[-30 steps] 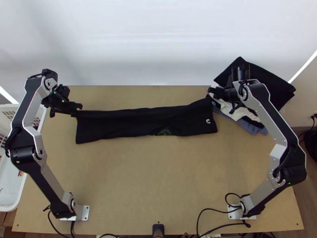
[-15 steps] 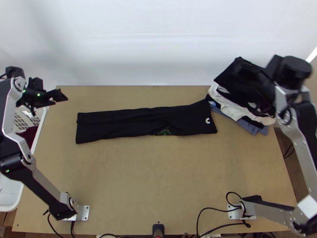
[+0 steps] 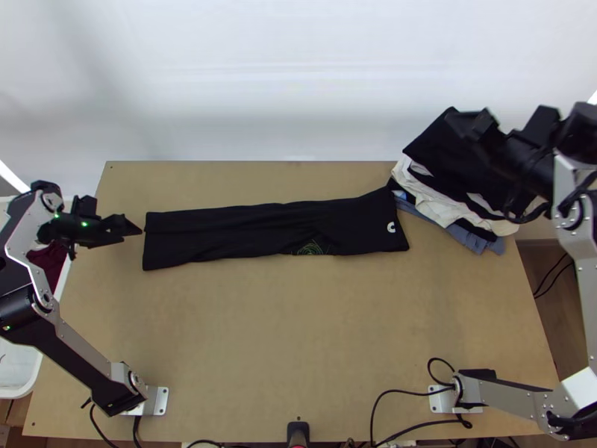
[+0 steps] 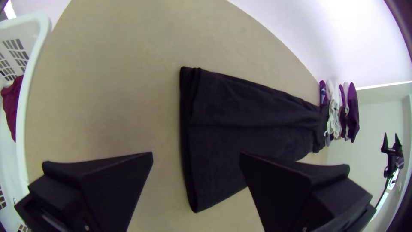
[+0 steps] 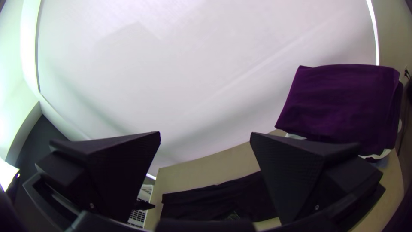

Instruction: Fold the t-shirt

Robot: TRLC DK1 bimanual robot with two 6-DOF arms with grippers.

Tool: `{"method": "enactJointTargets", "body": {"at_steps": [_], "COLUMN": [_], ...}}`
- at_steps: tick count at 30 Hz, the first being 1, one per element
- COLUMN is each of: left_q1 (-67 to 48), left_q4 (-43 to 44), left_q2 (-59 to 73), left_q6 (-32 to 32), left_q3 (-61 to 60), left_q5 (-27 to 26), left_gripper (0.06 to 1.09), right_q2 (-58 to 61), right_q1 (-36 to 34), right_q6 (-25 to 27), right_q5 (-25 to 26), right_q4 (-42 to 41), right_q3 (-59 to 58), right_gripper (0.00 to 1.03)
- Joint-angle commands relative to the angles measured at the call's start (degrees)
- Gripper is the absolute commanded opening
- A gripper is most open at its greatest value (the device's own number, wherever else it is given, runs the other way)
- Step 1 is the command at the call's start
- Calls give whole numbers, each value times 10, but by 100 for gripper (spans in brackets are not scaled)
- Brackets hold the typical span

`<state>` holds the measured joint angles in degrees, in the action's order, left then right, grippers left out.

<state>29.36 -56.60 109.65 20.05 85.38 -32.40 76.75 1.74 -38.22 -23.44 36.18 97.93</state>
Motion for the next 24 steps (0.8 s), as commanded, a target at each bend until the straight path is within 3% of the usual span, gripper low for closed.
{"method": "enactJointTargets", "body": {"at_steps": [1, 10, 20, 22, 23, 24], "left_q1": [-3, -51, -141, -146, -145, -143], "left_q4": [26, 93, 142, 155, 155, 163], "left_q2": [7, 38, 42, 36, 31, 28], "left_q6": [10, -7, -75, -88, -88, -89], "left_q3": [-38, -83, -92, -93, -94, -94], "left_q5": [-8, -7, -5, 0, 0, 1], "left_gripper": [104, 104, 103, 88, 74, 48], "right_q2": [13, 28, 30, 30, 30, 29], "right_q1": [-1, -4, -4, -4, -4, -4], "right_q6": [-22, -43, -50, -50, -50, -50], "right_q5": [-6, -6, -6, -6, -6, -6], "right_q4": [8, 23, 33, 34, 35, 36], "right_q3": [47, 103, 124, 123, 121, 118], "right_gripper": [98, 98, 98, 98, 98, 98]}}
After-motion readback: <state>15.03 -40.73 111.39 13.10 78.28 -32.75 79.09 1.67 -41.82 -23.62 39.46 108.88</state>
